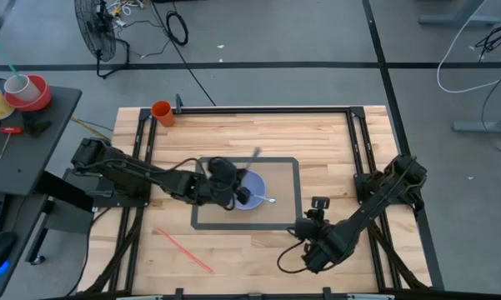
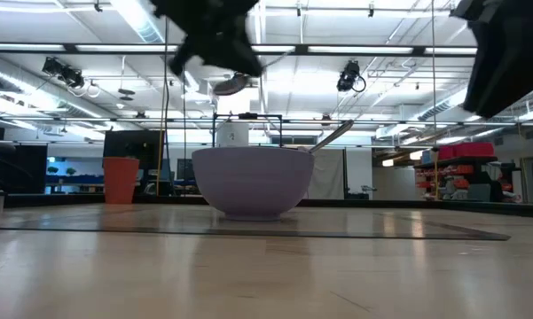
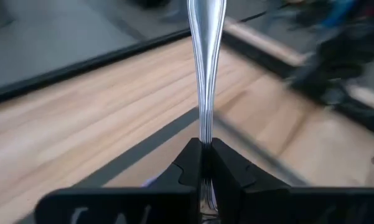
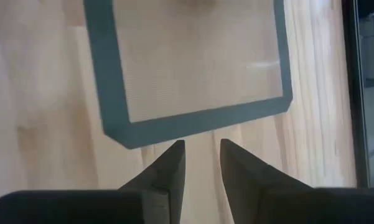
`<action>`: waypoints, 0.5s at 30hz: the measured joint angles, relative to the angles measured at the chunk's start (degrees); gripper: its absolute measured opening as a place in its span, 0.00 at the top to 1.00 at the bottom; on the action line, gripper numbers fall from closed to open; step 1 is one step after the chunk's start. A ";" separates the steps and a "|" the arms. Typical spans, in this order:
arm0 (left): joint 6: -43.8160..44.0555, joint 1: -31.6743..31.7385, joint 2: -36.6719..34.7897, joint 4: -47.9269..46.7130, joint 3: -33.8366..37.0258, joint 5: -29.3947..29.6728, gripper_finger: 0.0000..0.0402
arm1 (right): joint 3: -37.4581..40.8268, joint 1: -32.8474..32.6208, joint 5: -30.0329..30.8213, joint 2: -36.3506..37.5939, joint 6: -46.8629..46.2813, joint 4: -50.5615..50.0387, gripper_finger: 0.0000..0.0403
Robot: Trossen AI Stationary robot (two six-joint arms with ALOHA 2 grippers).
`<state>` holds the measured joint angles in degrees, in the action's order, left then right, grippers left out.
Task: Pick & Place Utensil
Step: Put the silver spoon into the purple bowl
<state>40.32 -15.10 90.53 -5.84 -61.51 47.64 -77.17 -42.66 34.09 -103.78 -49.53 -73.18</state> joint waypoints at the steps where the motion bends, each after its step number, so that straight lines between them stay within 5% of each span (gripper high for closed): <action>1: -2.53 0.31 0.96 2.67 -0.01 -0.61 0.94 | 0.00 -0.46 0.00 0.22 -0.72 0.08 0.74; 15: -3.59 2.06 14.12 5.97 0.04 -0.95 0.93 | 0.00 -2.68 -0.48 0.40 -3.81 0.43 0.74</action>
<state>36.73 -13.04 104.65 0.13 -61.47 46.69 -77.17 -45.34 33.61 -103.37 -53.34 -72.76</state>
